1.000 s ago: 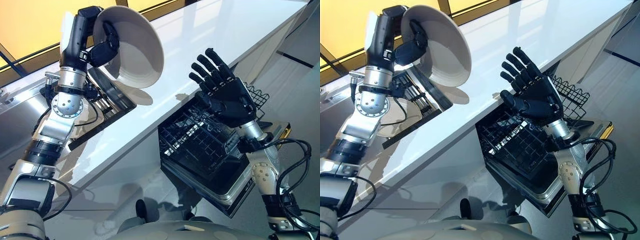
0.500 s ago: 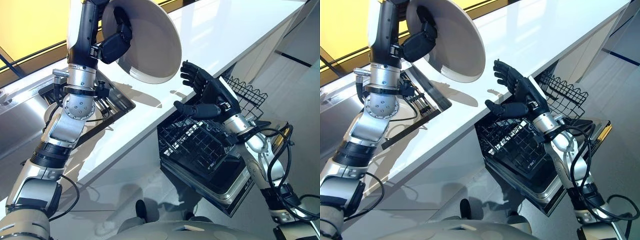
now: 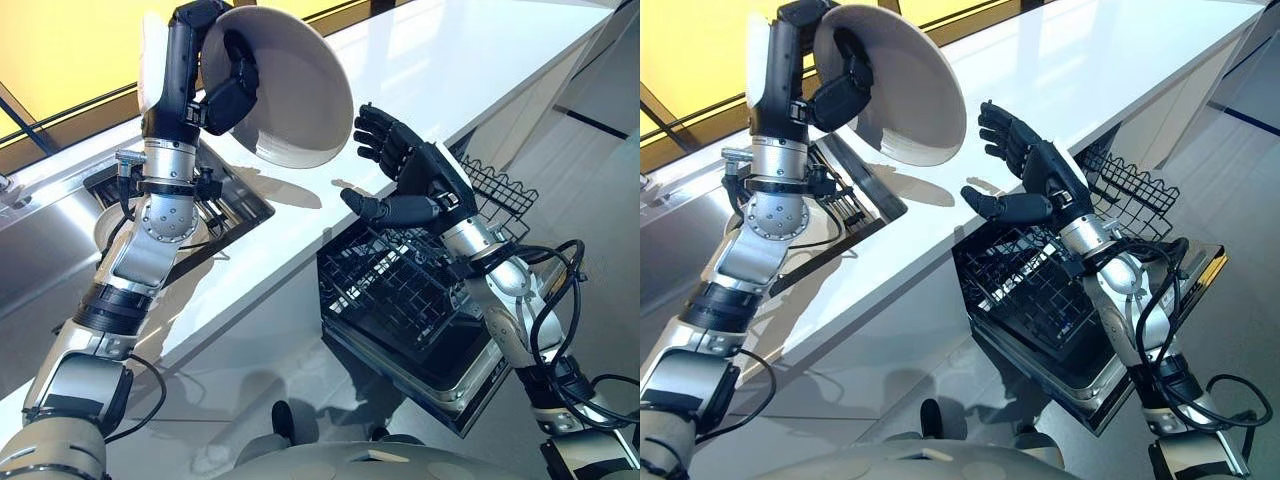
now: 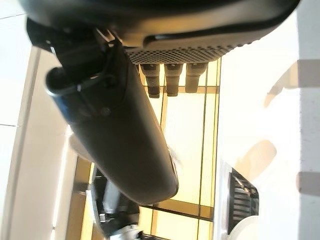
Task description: Pick up plates and place into dishwasher.
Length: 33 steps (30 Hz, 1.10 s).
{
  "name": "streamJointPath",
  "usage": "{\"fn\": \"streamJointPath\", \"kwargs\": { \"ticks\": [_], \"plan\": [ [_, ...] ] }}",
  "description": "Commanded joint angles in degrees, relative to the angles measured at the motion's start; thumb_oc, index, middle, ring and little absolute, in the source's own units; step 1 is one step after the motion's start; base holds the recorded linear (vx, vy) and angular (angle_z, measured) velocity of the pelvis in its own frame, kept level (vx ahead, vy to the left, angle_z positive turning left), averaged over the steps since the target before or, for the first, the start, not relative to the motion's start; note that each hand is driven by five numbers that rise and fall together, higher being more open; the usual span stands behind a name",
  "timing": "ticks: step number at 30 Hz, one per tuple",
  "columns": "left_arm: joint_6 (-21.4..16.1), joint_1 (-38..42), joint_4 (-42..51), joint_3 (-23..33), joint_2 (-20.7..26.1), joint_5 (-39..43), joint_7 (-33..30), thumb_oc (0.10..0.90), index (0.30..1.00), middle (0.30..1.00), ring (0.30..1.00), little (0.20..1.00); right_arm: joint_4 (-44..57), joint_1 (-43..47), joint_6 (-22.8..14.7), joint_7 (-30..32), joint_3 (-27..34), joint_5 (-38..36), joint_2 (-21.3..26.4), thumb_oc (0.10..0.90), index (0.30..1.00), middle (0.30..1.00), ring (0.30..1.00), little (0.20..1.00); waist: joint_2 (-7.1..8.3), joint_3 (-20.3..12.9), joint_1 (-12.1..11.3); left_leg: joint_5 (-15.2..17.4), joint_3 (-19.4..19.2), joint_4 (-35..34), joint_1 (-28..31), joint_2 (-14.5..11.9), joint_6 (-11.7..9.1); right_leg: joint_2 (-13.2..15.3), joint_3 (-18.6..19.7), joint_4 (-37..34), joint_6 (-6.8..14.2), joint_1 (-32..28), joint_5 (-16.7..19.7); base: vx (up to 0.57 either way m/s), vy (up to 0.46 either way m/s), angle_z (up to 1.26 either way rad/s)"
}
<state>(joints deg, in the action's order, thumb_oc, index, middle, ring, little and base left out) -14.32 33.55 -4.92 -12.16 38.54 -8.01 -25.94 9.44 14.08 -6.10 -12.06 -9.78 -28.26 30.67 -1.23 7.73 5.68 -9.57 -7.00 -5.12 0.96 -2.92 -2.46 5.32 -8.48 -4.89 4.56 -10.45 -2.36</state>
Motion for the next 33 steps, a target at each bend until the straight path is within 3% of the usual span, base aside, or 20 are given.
{"fn": "streamJointPath", "kwargs": {
  "ticks": [1,19,26,27,28,29,33],
  "plan": [
    [-7.1,7.1,-2.5,0.0,-0.2,-2.4,-5.5,0.1,0.3,0.3,0.3,0.2,3.6,8.5,-6.9,-0.6,3.4,-5.0,-1.5,0.8,0.9,0.9,0.9,0.9,1.67,-4.9,-0.6,9.5,-0.2,0.1,6.1,3.5,0.4,-1.1,-0.8,0.4,1.2,4.0,5.4,0.0,0.0,0.0],
    [-10.8,5.9,-3.4,-3.6,-7.6,-4.1,-7.2,0.1,0.3,0.3,0.3,0.2,1.0,13.2,-5.6,2.9,2.8,-10.8,-6.0,0.8,0.9,0.9,0.9,0.9,2.52,-5.2,-1.3,9.8,0.1,0.1,6.4,3.3,0.5,-1.1,-1.0,0.2,1.1,3.6,5.3,0.0,-0.002,0.0],
    [-11.6,6.5,-3.4,-5.0,-9.0,-3.2,-7.2,0.1,0.3,0.3,0.3,0.2,-0.7,15.1,-3.2,3.7,1.8,-11.2,-7.1,0.8,0.9,0.9,0.9,0.9,2.75,-5.2,-1.5,9.9,0.4,0.1,6.6,3.5,0.6,-1.2,-1.1,0.2,1.0,3.4,5.3,0.0,0.0,0.0],
    [-11.7,6.5,-3.3,-5.1,-9.1,-3.0,-7.1,0.1,0.3,0.3,0.3,0.2,-1.2,15.3,-3.3,3.5,1.5,-11.2,-7.1,0.731,0.841,0.841,0.841,0.831,2.8,-5.2,-1.6,10.0,0.4,0.1,6.6,3.5,0.6,-1.2,-1.1,0.1,1.0,3.4,5.3,0.0,0.0,0.0],
    [-11.7,6.4,-2.9,-5.1,-9.4,-2.7,-6.6,0.1,0.3,0.3,0.3,0.2,-1.5,15.3,-2.8,3.8,1.2,-11.1,-7.1,0.259,0.436,0.436,0.436,0.359,2.83,-5.3,-1.6,9.9,0.5,0.1,6.5,3.4,0.6,-1.1,-1.1,0.1,1.1,3.4,5.3,0.0,0.0,0.0],
    [-11.7,6.4,-2.8,-5.1,-9.4,-2.7,-6.5,0.1,0.3,0.3,0.3,0.2,-1.5,15.2,-2.8,3.8,1.2,-11.1,-7.2,0.119,0.316,0.316,0.316,0.219,2.83,-5.3,-1.6,9.9,0.5,0.1,6.5,3.4,0.6,-1.1,-1.1,0.1,1.1,3.4,5.3,0.0,0.0,0.0],
    [-11.2,6.3,-1.7,-5.7,-10.1,-3.1,-5.5,0.1,0.3,0.3,0.3,0.2,-2.2,15.2,-2.2,3.4,0.9,-10.8,-7.3,0.1,0.3,0.3,0.3,0.2,2.9,-5.2,-1.7,9.9,0.6,0.1,6.5,3.3,0.6,-1.1,-1.3,0.1,1.0,3.3,5.3,0.0,0.0,0.0]
  ]
}}
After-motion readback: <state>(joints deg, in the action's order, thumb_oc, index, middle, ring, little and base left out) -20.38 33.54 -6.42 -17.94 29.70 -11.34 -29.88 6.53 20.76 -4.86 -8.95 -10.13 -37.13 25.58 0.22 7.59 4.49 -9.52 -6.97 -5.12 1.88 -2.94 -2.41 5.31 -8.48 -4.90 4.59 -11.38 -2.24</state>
